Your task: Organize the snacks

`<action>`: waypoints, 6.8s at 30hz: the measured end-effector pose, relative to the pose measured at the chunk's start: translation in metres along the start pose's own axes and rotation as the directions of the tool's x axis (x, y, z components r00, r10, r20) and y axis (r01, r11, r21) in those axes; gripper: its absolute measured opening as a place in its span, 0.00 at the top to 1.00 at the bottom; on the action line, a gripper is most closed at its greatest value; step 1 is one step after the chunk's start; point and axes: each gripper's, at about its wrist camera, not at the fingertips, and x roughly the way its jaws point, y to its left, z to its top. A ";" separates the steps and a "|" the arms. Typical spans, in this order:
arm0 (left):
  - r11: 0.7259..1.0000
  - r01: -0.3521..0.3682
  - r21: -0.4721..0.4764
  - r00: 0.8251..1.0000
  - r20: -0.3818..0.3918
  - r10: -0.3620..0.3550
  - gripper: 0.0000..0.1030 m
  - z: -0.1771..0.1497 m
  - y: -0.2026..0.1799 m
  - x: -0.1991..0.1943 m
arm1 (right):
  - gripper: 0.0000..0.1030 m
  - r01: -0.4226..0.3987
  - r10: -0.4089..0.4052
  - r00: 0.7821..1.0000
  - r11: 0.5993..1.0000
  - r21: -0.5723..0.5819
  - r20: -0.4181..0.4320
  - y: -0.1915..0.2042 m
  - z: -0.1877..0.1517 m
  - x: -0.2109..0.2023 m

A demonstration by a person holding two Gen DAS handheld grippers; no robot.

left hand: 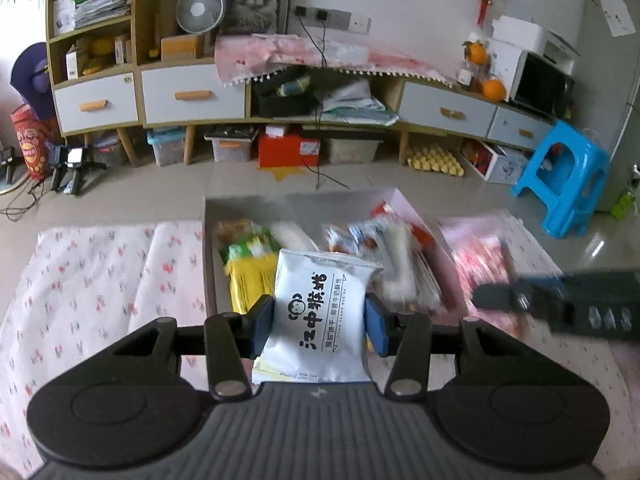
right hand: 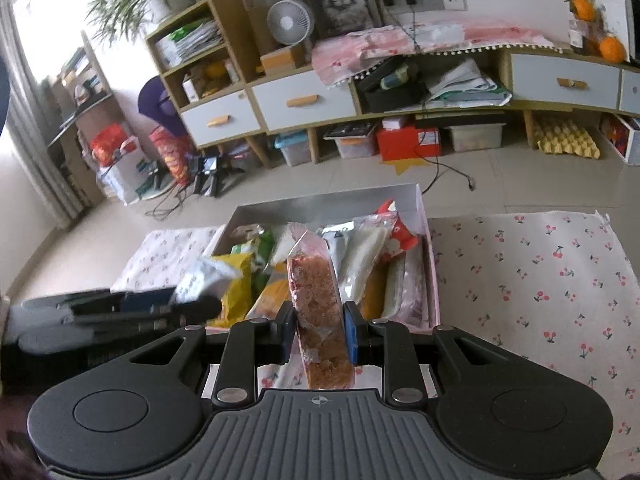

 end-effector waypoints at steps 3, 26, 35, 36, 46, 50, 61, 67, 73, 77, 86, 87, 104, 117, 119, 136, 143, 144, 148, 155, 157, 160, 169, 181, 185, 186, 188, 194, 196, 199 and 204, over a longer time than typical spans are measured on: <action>1.000 -0.005 0.002 1.000 0.000 0.005 0.57 0.017 0.004 0.012 | 0.77 0.007 -0.007 1.000 1.000 0.009 0.000 -0.004 0.001 0.002; 0.991 -0.066 -0.115 0.998 -0.025 0.063 0.21 0.042 0.029 0.054 | 0.77 0.026 -0.028 0.999 0.996 0.088 0.018 -0.030 0.032 0.040; 0.985 -0.108 -0.137 0.994 -0.043 0.103 0.19 0.020 0.036 0.020 | 0.77 0.040 -0.040 0.999 0.999 -0.005 -0.006 -0.004 0.062 0.061; 0.986 -0.116 -0.124 0.993 -0.042 0.112 0.18 0.019 0.035 0.019 | 0.77 0.043 -0.043 0.999 0.999 0.002 -0.009 -0.002 0.066 0.064; 0.989 -0.066 -0.131 0.996 -0.066 0.058 0.13 0.019 0.041 0.023 | 0.77 0.056 -0.010 0.993 0.918 0.394 -0.118 -0.032 0.090 0.114; 0.988 -0.049 -0.146 0.997 -0.069 0.039 0.13 0.018 0.043 0.028 | 0.77 0.029 0.045 0.993 0.816 0.577 -0.113 -0.043 0.086 0.133; 0.984 -0.043 -0.174 0.996 -0.082 0.029 0.13 0.014 0.052 0.032 | 0.72 0.067 -0.007 0.995 0.787 0.613 -0.100 -0.038 0.089 0.153; 0.982 -0.060 -0.181 0.995 -0.095 0.043 0.13 0.013 0.053 0.028 | 0.71 0.052 0.000 0.996 0.835 0.547 -0.095 -0.027 0.097 0.135; 0.984 -0.080 -0.158 0.994 -0.084 0.067 0.13 0.020 0.047 0.010 | 0.47 0.073 -0.036 0.995 0.894 0.442 -0.093 -0.026 0.095 0.105; 0.989 -0.094 -0.118 0.994 -0.074 0.086 0.12 0.020 0.039 -0.003 | 0.39 0.104 -0.067 0.991 0.922 0.373 -0.112 -0.030 0.082 0.088; 0.988 -0.146 -0.055 0.986 -0.092 0.141 0.09 0.002 0.026 -0.036 | 0.27 0.137 -0.103 0.986 0.949 0.284 -0.131 -0.034 0.039 0.038; 0.987 -0.155 -0.048 0.984 -0.091 0.150 0.09 -0.001 0.024 -0.040 | 0.26 0.134 -0.102 0.987 0.952 0.274 -0.128 -0.032 0.035 0.033; 0.973 -0.216 -0.080 0.973 -0.095 0.209 0.01 -0.052 -0.009 -0.088 | 0.08 0.143 -0.142 0.990 0.989 0.030 -0.025 0.019 -0.046 -0.070; 0.968 -0.222 -0.118 0.972 -0.105 0.210 0.01 -0.070 -0.019 -0.096 | 0.07 0.205 -0.203 0.978 0.977 -0.056 0.045 0.033 -0.071 -0.087; 0.966 -0.236 -0.110 0.968 -0.110 0.224 0.01 -0.071 -0.022 -0.095 | 0.07 0.223 -0.219 0.974 0.971 -0.084 0.052 0.037 -0.072 -0.086; 0.967 -0.236 -0.091 0.966 -0.132 0.223 0.01 -0.076 -0.026 -0.095 | 0.07 0.224 -0.225 0.974 0.973 -0.058 -0.009 0.041 -0.076 -0.071; 0.968 -0.232 -0.093 0.966 -0.140 0.218 0.01 -0.076 -0.026 -0.094 | 0.07 0.227 -0.228 0.974 0.972 -0.059 -0.009 0.041 -0.076 -0.071; 0.968 -0.233 -0.093 0.966 -0.139 0.219 0.01 -0.076 -0.027 -0.094 | 0.07 0.228 -0.228 0.973 0.972 -0.060 -0.010 0.041 -0.077 -0.072; 0.968 -0.233 -0.093 0.966 -0.140 0.219 0.01 -0.076 -0.027 -0.093 | 0.07 0.225 -0.226 0.974 0.973 -0.058 -0.010 0.041 -0.076 -0.072; 0.968 -0.235 -0.092 0.965 -0.142 0.221 0.01 -0.076 -0.027 -0.093 | 0.07 0.226 -0.227 0.974 0.973 -0.055 -0.012 0.041 -0.077 -0.072; 0.968 -0.234 -0.093 0.965 -0.142 0.220 0.01 -0.075 -0.027 -0.093 | 0.07 0.225 -0.226 0.974 0.973 -0.055 -0.012 0.041 -0.077 -0.072; 0.968 -0.234 -0.093 0.965 -0.141 0.220 0.01 -0.075 -0.027 -0.093 | 0.07 0.226 -0.227 0.974 0.973 -0.056 -0.012 0.041 -0.076 -0.072; 0.967 -0.238 -0.094 0.964 -0.141 0.224 0.01 -0.077 -0.026 -0.093 | 0.07 0.225 -0.226 0.974 0.973 -0.057 -0.013 0.041 -0.076 -0.072; 0.964 -0.249 -0.090 0.960 -0.155 0.233 0.01 -0.076 -0.026 -0.092 | 0.07 0.241 -0.244 0.969 0.968 -0.069 -0.035 0.043 -0.083 -0.067; 0.964 -0.250 -0.089 0.959 -0.158 0.234 0.01 -0.076 -0.027 -0.092 | 0.07 0.248 -0.252 0.966 0.966 -0.076 -0.050 0.043 -0.081 -0.066; 0.964 -0.250 -0.089 0.959 -0.158 0.234 0.01 -0.076 -0.027 -0.092 | 0.07 0.248 -0.252 0.966 0.966 -0.077 -0.052 0.044 -0.081 -0.066; 0.963 -0.253 -0.090 0.959 -0.158 0.237 0.01 -0.076 -0.027 -0.091 | 0.07 0.248 -0.253 0.966 0.965 -0.082 -0.056 0.044 -0.081 -0.065; 0.962 -0.258 -0.092 0.957 -0.161 0.242 0.01 -0.077 -0.026 -0.092 | 0.07 0.247 -0.253 0.966 0.965 -0.089 -0.058 0.045 -0.082 -0.066; 0.961 -0.260 -0.093 0.956 -0.162 0.243 0.01 -0.077 -0.026 -0.092 | 0.07 0.249 -0.255 0.965 0.964 -0.089 -0.058 0.045 -0.081 -0.065; 0.961 -0.259 -0.093 0.957 -0.163 0.242 0.01 -0.076 -0.025 -0.091 | 0.07 0.251 -0.257 0.965 0.964 -0.087 -0.061 0.045 -0.081 -0.065; 0.962 -0.257 -0.096 0.957 -0.165 0.240 0.01 -0.076 -0.025 -0.092 | 0.07 0.250 -0.256 0.965 0.964 -0.085 -0.064 0.044 -0.081 -0.064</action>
